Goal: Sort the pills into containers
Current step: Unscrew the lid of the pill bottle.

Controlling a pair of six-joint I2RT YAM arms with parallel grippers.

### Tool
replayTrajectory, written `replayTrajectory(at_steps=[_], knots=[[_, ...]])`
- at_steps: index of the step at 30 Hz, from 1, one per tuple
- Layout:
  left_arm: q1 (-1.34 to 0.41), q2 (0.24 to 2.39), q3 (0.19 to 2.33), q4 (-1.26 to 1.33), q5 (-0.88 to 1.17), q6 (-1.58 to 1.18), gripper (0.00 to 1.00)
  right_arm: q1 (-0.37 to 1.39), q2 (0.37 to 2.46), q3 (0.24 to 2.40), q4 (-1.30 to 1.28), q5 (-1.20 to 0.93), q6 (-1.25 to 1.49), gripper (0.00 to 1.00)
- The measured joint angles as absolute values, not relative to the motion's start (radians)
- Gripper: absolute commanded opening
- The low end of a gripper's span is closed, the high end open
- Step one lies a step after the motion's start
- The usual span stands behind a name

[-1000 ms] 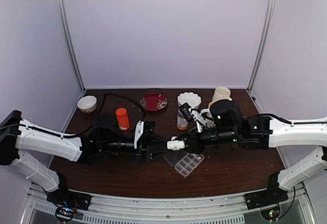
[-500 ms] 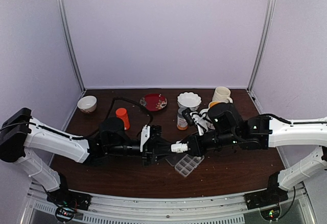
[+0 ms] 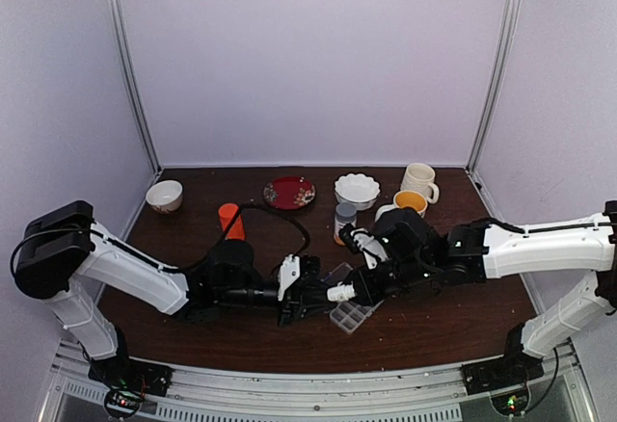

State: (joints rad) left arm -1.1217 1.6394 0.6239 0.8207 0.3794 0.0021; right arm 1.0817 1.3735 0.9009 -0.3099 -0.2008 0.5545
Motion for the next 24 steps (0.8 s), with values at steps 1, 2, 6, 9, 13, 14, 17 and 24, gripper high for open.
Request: replayTrajectory(at_steps=[1, 2, 6, 9, 13, 14, 17, 24], knots=[[-1.123, 1.649, 0.619, 0.830, 0.373, 0.000, 0.00, 1.081, 1.382, 0.900, -0.310, -0.201, 0.554, 0.00], [-1.125, 1.659, 0.612, 0.847, 0.366, -0.006, 0.00, 1.080, 1.390, 0.899, -0.310, -0.202, 0.554, 0.00], [-1.128, 1.687, 0.593, 0.899, 0.348, -0.022, 0.00, 1.080, 1.409, 0.899, -0.310, -0.203, 0.553, 0.00], [-1.131, 1.710, 0.582, 0.937, 0.340, -0.037, 0.00, 1.079, 1.422, 0.899, -0.312, -0.202, 0.550, 0.00], [-1.134, 1.728, 0.567, 0.981, 0.327, -0.062, 0.00, 1.077, 1.431, 0.899, -0.311, -0.203, 0.550, 0.00], [-1.134, 1.730, 0.564, 0.989, 0.322, -0.070, 0.00, 1.076, 1.431, 0.899, -0.311, -0.204, 0.550, 0.00], [-1.135, 1.745, 0.559, 1.022, 0.306, -0.095, 0.00, 1.066, 1.431, 0.899, -0.311, -0.205, 0.547, 0.00], [-1.139, 1.797, 0.521, 1.126, 0.248, -0.151, 0.00, 1.039, 1.431, 0.903, -0.331, -0.205, 0.527, 0.00]])
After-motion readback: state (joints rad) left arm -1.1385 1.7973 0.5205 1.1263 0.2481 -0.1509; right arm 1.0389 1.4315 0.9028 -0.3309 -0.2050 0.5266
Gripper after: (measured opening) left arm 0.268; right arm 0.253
